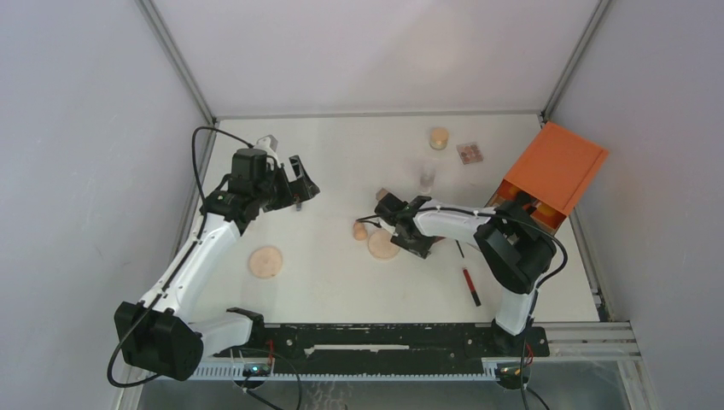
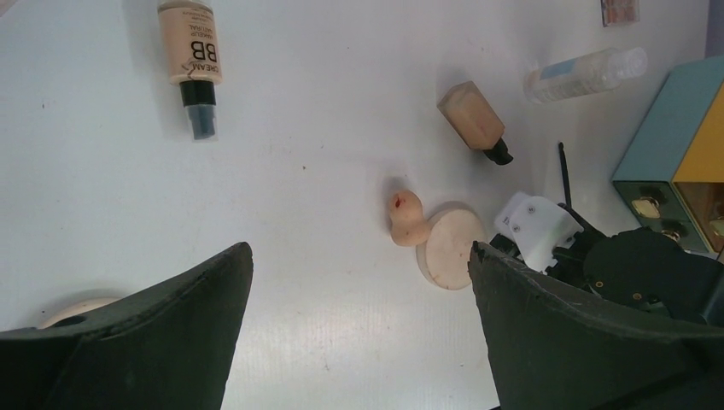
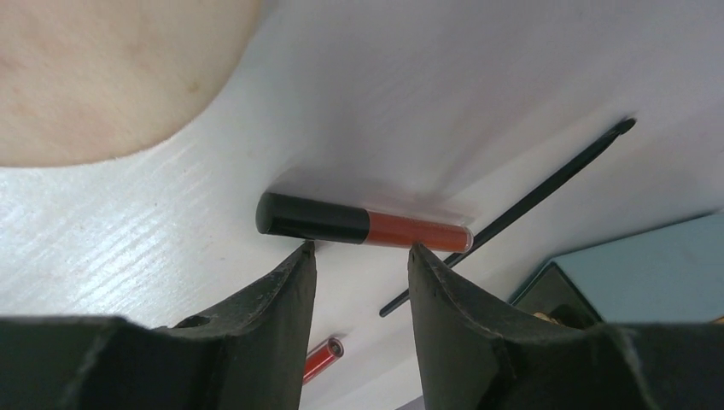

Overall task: Organize the makeup
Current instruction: Pick up the lipstick at the center of the board.

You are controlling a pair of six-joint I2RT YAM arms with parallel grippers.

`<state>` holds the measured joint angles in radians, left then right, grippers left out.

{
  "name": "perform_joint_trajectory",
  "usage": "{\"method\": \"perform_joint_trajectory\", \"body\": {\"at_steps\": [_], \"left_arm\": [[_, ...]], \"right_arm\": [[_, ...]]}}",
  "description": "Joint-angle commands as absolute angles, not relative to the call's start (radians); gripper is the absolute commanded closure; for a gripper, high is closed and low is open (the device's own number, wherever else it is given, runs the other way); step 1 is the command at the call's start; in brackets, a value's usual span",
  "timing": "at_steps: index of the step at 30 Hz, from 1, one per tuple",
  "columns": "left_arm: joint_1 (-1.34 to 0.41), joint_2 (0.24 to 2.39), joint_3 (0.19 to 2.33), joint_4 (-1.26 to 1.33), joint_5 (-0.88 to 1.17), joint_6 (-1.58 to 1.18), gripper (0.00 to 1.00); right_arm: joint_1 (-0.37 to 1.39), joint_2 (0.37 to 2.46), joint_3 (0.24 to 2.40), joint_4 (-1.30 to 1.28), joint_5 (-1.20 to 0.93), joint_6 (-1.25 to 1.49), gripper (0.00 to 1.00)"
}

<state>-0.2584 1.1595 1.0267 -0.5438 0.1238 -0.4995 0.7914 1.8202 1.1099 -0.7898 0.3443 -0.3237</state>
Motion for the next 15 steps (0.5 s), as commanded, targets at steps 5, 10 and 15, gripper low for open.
{"method": "perform_joint_trajectory", "body": {"at_steps": [5, 10, 15], "left_arm": [[-0.251, 1.139, 1.027, -0.529, 0.104, -0.509, 0.00], [-0.251, 1.139, 1.028, -0.530, 0.105, -0.509, 0.00], [-0.251, 1.143, 1.031, -0.534, 0.104, -0.509, 0.00]], "right_arm": [[0.756, 1.833, 1.182, -0.636, 0.285, -0.388, 0.45], [0.709, 1.905, 1.229, -0.654, 0.233, -0.395, 0.44], [0.684, 1.964, 1.288, -0.661, 0.197, -0.394, 0.45]]}}
